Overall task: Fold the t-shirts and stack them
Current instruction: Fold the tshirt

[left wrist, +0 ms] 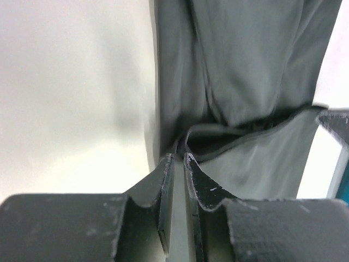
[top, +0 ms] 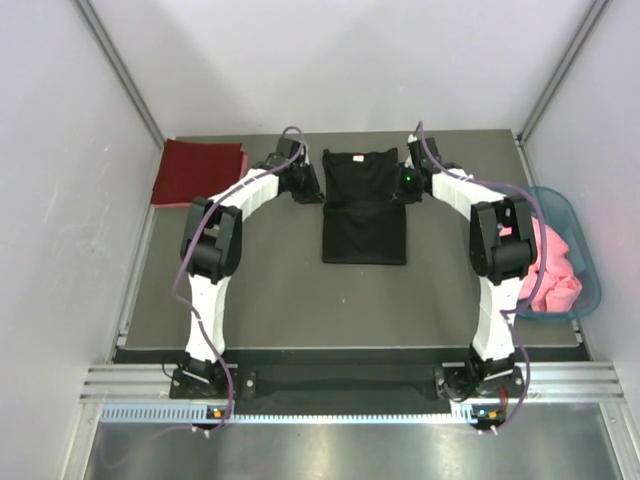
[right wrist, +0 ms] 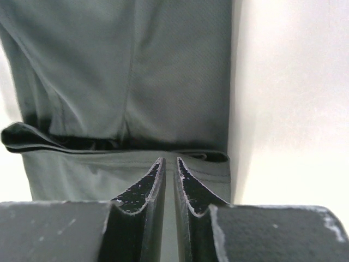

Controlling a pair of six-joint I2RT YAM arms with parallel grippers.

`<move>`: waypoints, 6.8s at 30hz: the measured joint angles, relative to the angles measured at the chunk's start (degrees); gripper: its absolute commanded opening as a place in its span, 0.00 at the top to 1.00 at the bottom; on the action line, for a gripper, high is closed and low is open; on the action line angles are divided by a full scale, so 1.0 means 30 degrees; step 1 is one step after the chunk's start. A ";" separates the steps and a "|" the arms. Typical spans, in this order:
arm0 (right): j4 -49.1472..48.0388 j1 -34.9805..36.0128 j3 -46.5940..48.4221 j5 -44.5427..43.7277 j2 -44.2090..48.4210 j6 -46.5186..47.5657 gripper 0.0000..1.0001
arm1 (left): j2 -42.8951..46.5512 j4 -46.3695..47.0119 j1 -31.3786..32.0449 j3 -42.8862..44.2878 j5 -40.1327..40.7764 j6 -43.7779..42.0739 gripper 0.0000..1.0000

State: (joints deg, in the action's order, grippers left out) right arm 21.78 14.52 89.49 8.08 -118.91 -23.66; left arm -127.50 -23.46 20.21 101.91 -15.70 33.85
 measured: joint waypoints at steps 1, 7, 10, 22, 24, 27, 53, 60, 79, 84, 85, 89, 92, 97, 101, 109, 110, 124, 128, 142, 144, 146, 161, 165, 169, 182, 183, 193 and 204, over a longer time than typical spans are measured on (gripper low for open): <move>0.0029 0.0000 -0.0109 -0.0015 0.0022 0.0007 0.87 | 0.0248 0.0080 0.0007 -0.0415 -0.0168 -0.0051 0.82; 0.0226 -0.0080 -0.1253 0.0022 0.0780 0.0036 0.84 | 0.0597 0.1239 0.0073 -0.1596 -0.2433 -0.0058 0.83; 0.0313 -0.0291 -0.1785 0.0204 0.1275 0.0058 0.84 | 0.0576 0.1756 0.0146 -0.1807 -0.3424 0.0109 0.83; 0.0299 -0.1574 -0.1858 0.0634 0.1282 0.0474 0.83 | -0.1042 0.2382 0.0189 -0.0634 -0.3242 0.0175 0.83; 0.0306 -0.1661 -0.1632 0.0743 0.1020 0.0532 0.84 | -0.1450 0.2375 0.0175 -0.0226 -0.2973 0.0131 0.83; 0.0240 -0.1785 -0.1282 0.0867 0.0597 0.0546 0.83 | -0.1749 0.2390 0.0044 -0.0029 -0.2739 0.0029 0.82; 0.1180 -0.2244 -1.0819 0.4452 0.8189 0.1027 0.42 | 0.7956 0.2994 -0.0721 -1.3041 -0.4728 -0.0044 0.59; -0.0175 -0.2266 -1.3500 0.5756 0.8786 0.0758 0.45 | 0.7956 0.4874 -0.0393 -1.5161 -0.5523 0.1617 0.57; -0.2572 -0.2251 -1.5081 0.6229 0.9333 -0.0517 0.58 | 0.7825 0.7074 0.1115 -1.6334 -0.5297 0.3351 0.59; -0.2783 -0.2251 -1.5081 0.6258 0.9216 -0.0597 0.59 | 0.7657 0.7359 0.1107 -1.6327 -0.5319 0.3410 0.60; -0.2900 -0.2251 -1.5081 0.6280 0.9173 -0.0634 0.59 | 0.7635 0.7402 0.1107 -1.6320 -0.5333 0.3432 0.60; -0.3126 -0.2251 -1.5081 0.6448 0.9078 -0.0699 0.60 | 0.7526 0.7293 0.1107 -1.6138 -0.5304 0.3417 0.61; -0.3300 -0.2237 -1.5074 0.6543 0.8976 -0.0692 0.61 | 0.7329 0.7198 0.1107 -1.5846 -0.5173 0.3344 0.63; -0.3628 -0.2237 -1.5074 0.6696 0.8765 -0.0714 0.66 | 0.7257 0.6980 0.1115 -1.5715 -0.4787 0.3155 0.72; -0.4138 -0.2237 -1.5074 0.7038 0.8466 -0.0852 0.72 | 0.7104 0.6943 0.1100 -1.5693 -0.4750 0.3126 0.87; -0.4269 -0.2186 -1.5147 0.6987 0.8349 -0.0925 1.00 | 0.7053 0.6972 0.1100 -1.5752 -0.4911 0.3213 1.00; -0.4240 -0.2135 -1.5242 0.6951 0.8429 -0.0867 1.00 | 0.7096 0.6980 0.1100 -1.5824 -0.4940 0.3257 1.00; -0.1341 -0.1268 -2.0189 0.5697 1.6385 -0.0372 1.00 | 1.4054 0.6186 0.3300 -2.1835 -0.4561 0.4889 1.00; -0.0321 0.0670 -2.1631 0.4728 1.9482 -0.1173 1.00 | 1.6808 0.5508 0.4386 -2.3540 -0.4051 0.5763 1.00; 0.3184 0.5574 -2.2258 0.1231 2.6301 -0.5391 1.00 | 2.4523 0.2827 0.5450 -2.6243 -0.2594 0.7497 1.00; 0.3359 0.6142 -2.2360 0.0867 2.6542 -0.5829 1.00 | 2.4727 0.2470 0.5603 -2.6338 -0.2543 0.7592 1.00; 0.3570 0.6754 -2.2454 0.0517 2.6738 -0.6229 1.00 | 2.5004 0.2251 0.5727 -2.6338 -0.2463 0.7621 1.00; 0.5042 0.8269 -1.9256 -0.2637 2.6075 -0.6921 1.00 | 2.3707 0.0087 0.5807 -2.2760 -0.0641 0.6645 1.00; 0.5064 0.8269 -1.7894 -0.3468 2.4968 -0.6521 1.00 | 2.2877 -0.0102 0.5770 -2.1092 0.0248 0.6280 1.00; 0.5064 0.8269 -1.6655 -0.4131 2.3219 -0.5952 1.00 | 2.1107 -0.0466 0.5472 -1.9343 0.0765 0.5756 1.00; 0.4080 0.5450 -1.1810 -0.4022 1.7617 -0.3096 1.00 | 1.6451 -0.1326 0.2157 -1.4010 0.0787 0.3504 1.00; 0.3876 0.5129 -1.1387 -0.3803 1.7034 -0.2871 1.00 | 1.5977 -0.1239 0.1814 -1.3653 0.0641 0.3286 1.00; 0.2521 0.2652 -0.6739 -0.1333 1.1125 -0.0925 1.00 | 1.0477 0.1406 -0.0772 -0.9537 -0.2492 0.1974 1.00; 0.1581 0.1086 -0.3082 0.0000 0.5202 -0.0386 1.00 | 0.3687 0.3337 -0.1413 -0.4335 -0.4320 0.1581 1.00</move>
State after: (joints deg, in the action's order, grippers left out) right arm 26.52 17.78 80.25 8.08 -103.31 -24.82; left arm -116.44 -13.45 15.97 88.90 -28.67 38.59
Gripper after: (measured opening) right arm 0.009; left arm 0.012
